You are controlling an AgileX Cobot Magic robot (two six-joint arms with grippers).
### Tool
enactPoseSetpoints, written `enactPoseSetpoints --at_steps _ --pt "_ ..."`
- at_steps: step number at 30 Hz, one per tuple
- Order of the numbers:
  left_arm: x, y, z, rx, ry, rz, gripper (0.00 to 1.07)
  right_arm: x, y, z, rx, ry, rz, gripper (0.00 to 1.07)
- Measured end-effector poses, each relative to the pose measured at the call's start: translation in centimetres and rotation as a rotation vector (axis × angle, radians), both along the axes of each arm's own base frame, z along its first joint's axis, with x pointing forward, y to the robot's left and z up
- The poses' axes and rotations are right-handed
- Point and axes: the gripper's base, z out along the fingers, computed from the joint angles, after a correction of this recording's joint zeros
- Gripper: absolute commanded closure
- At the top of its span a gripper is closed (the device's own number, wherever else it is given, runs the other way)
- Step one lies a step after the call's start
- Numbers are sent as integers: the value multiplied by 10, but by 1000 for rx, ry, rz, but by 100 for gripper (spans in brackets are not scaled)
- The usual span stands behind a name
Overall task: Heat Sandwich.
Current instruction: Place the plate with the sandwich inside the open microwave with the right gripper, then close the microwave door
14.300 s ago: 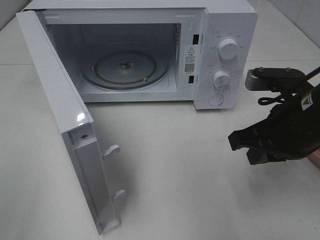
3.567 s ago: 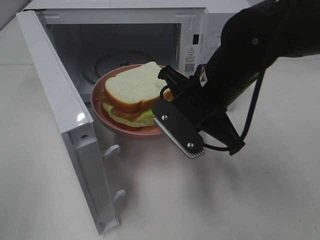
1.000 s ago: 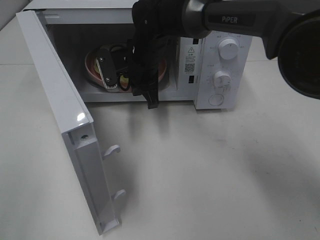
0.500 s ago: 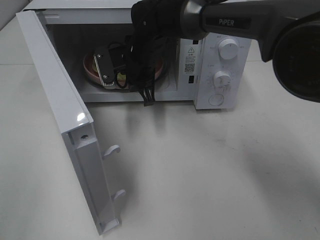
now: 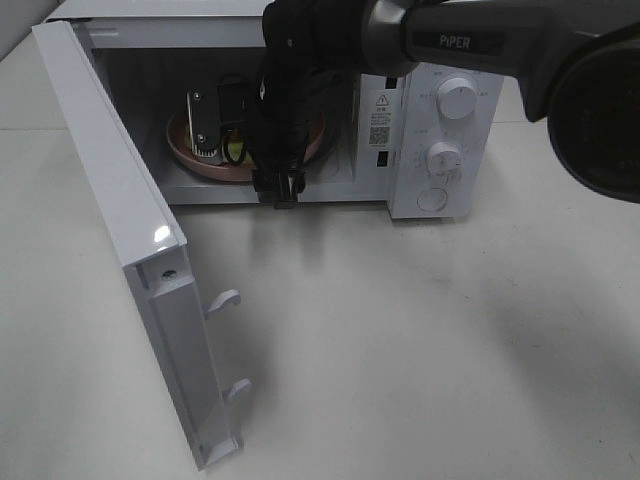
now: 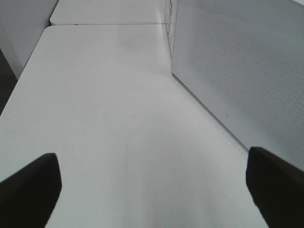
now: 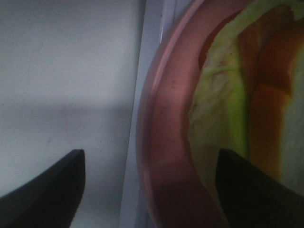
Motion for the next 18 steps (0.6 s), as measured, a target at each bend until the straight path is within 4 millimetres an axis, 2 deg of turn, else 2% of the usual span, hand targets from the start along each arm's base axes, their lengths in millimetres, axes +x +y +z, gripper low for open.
enactPoseSetpoints --at_steps 3,6,10,18 --pt "0 0 0 0 0 0 5 -2 -1 1 -1 2 -1 31" --pt "0 0 0 0 0 0 5 -9 -7 13 5 -7 1 31" --pt "0 0 0 0 0 0 5 -14 -11 19 10 -15 4 31" --pt "0 0 0 0 0 0 5 -28 -21 24 5 -8 7 31"
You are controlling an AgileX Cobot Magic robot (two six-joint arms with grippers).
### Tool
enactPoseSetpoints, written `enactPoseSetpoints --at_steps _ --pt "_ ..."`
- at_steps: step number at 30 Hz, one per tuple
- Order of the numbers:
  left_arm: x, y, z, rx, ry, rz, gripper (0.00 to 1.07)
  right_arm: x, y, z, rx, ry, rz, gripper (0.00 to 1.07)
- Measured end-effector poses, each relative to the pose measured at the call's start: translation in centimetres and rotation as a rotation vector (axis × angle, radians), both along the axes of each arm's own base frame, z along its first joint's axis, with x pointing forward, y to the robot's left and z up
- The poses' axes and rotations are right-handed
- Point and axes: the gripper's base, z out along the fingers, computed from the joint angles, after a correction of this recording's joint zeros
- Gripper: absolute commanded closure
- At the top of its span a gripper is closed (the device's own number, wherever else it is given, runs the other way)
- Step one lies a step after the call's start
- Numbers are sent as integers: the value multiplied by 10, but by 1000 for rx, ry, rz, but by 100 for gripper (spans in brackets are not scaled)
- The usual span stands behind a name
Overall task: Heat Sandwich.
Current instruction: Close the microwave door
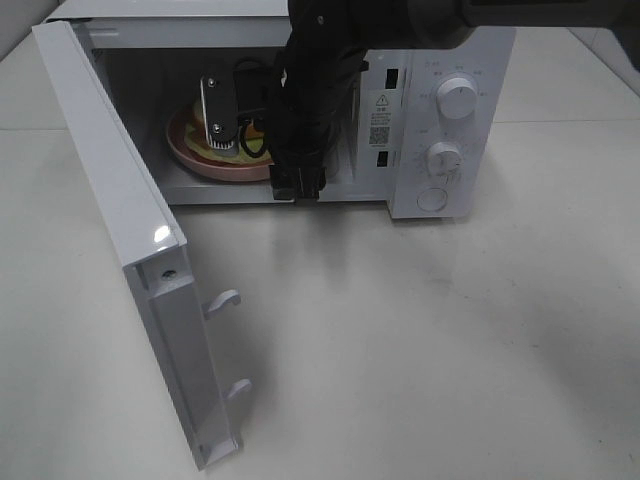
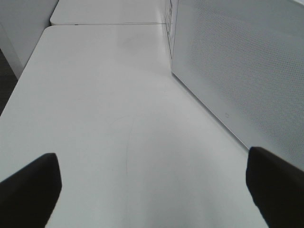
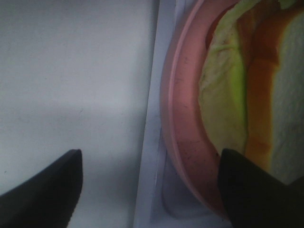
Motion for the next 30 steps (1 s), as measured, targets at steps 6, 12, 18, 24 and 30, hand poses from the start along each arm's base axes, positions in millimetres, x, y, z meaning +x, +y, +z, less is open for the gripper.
enactPoseSetpoints --at_steps 6,12,18,24,30 --pt "0 0 0 0 0 0 5 -17 -11 -1 -18 25 6 31" --pt "0 0 0 0 0 0 5 -34 -23 2 -6 33 -13 31" --pt "0 0 0 0 0 0 5 -50 -35 6 -5 45 -27 31" --pt "0 0 0 0 0 0 5 -71 -51 16 4 62 -60 31" --pt "0 0 0 0 0 0 5 -86 -62 21 24 75 -107 31"
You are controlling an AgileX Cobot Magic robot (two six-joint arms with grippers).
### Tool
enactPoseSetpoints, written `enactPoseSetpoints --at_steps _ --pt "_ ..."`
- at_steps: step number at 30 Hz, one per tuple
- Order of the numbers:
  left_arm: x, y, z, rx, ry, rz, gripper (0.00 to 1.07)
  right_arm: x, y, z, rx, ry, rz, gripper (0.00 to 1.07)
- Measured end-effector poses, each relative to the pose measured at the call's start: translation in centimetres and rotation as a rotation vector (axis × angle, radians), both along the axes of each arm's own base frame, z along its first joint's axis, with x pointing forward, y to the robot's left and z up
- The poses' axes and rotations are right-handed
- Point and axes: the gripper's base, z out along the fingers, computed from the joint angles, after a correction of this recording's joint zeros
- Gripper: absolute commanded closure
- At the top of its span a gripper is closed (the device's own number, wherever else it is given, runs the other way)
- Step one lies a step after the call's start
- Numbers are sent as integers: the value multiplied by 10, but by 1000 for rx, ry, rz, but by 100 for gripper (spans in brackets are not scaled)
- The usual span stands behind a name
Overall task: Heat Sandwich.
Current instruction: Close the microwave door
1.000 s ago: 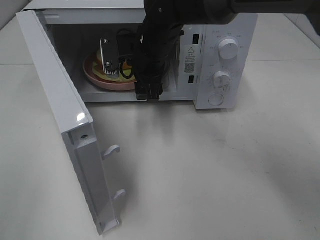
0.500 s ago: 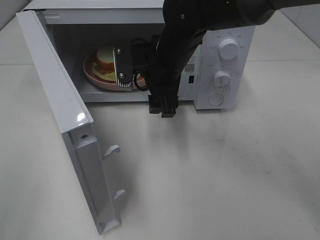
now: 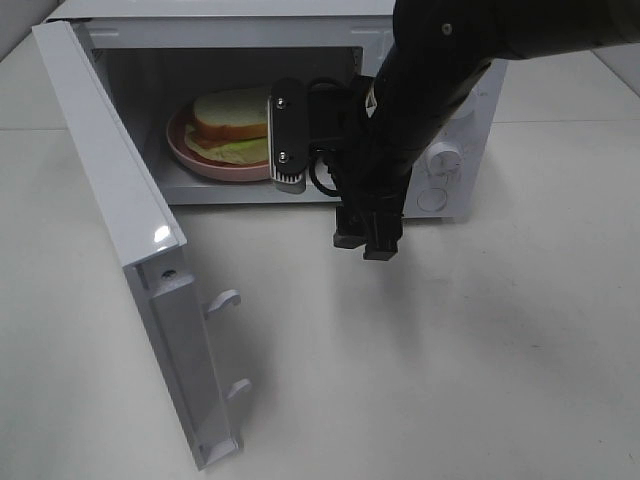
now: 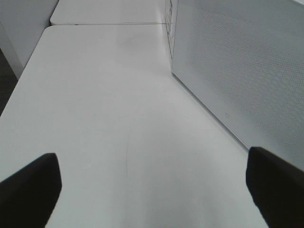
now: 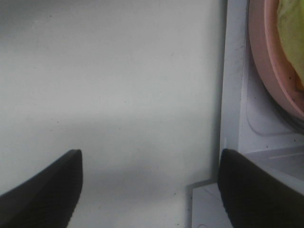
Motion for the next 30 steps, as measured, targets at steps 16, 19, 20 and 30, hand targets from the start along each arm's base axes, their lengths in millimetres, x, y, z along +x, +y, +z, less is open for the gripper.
enactPoseSetpoints --at_steps 16,19,20,30 --pt "0 0 0 0 0 0 5 -46 -35 17 60 20 -122 31" --pt "0 0 0 0 0 0 5 -55 -42 22 81 19 -152 31" --pt "0 0 0 0 0 0 5 -55 -42 22 81 19 -152 31" --pt "0 0 0 0 0 0 5 -96 -74 37 115 60 -281 31"
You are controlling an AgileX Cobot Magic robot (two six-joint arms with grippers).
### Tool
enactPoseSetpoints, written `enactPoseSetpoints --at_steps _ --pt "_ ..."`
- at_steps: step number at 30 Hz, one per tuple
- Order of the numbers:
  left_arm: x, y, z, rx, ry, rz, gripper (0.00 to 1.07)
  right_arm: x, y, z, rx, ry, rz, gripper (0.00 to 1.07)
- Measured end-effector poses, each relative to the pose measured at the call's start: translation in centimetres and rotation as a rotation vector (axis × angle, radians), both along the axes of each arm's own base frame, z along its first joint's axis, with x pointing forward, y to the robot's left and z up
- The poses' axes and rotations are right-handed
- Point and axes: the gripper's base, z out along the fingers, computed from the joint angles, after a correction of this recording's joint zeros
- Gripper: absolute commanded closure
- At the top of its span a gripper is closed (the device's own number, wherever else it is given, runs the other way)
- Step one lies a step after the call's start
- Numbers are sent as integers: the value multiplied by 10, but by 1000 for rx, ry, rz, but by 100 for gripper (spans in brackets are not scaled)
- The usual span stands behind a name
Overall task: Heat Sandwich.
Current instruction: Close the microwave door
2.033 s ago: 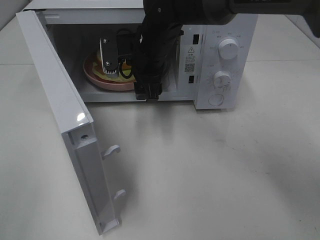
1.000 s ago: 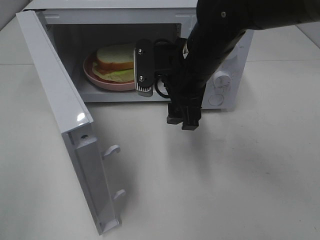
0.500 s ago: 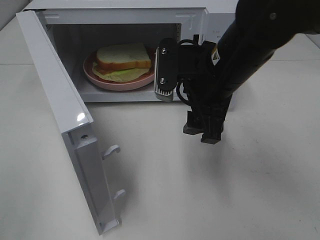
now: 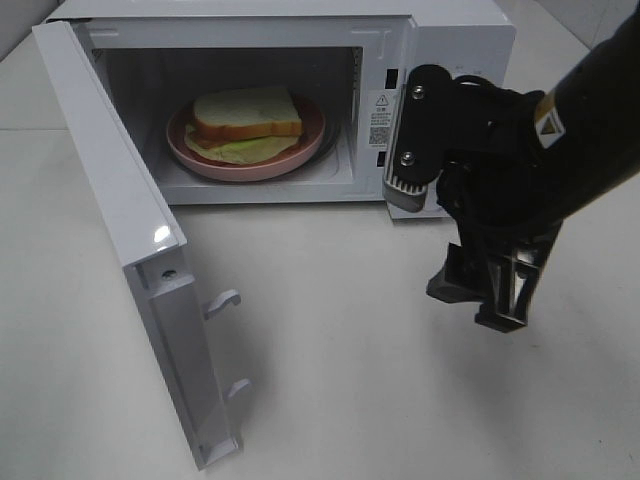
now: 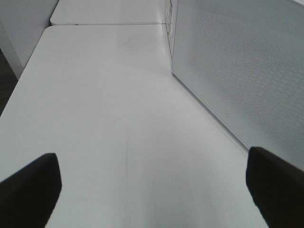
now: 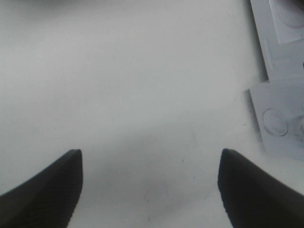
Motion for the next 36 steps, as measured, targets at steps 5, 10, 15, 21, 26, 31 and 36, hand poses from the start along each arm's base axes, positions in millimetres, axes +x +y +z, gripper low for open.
enactPoseSetpoints --at_steps 5,10,15,21,26,31,36 --pt "0 0 0 0 0 0 5 -20 -16 3 23 27 -82 31" --pt "0 0 0 0 0 0 5 -40 -32 10 46 59 -181 31" --pt "0 0 0 0 0 0 5 -62 -49 25 79 122 -367 31" --pt "0 0 0 0 0 0 5 -79 -63 33 75 172 -484 31" --pt "0 0 0 0 0 0 5 -94 -75 41 72 196 -549 31" --pt "0 0 0 0 0 0 5 -110 -87 47 92 197 -591 31" --pt "0 0 0 0 0 0 5 -128 -102 51 156 164 -621 31"
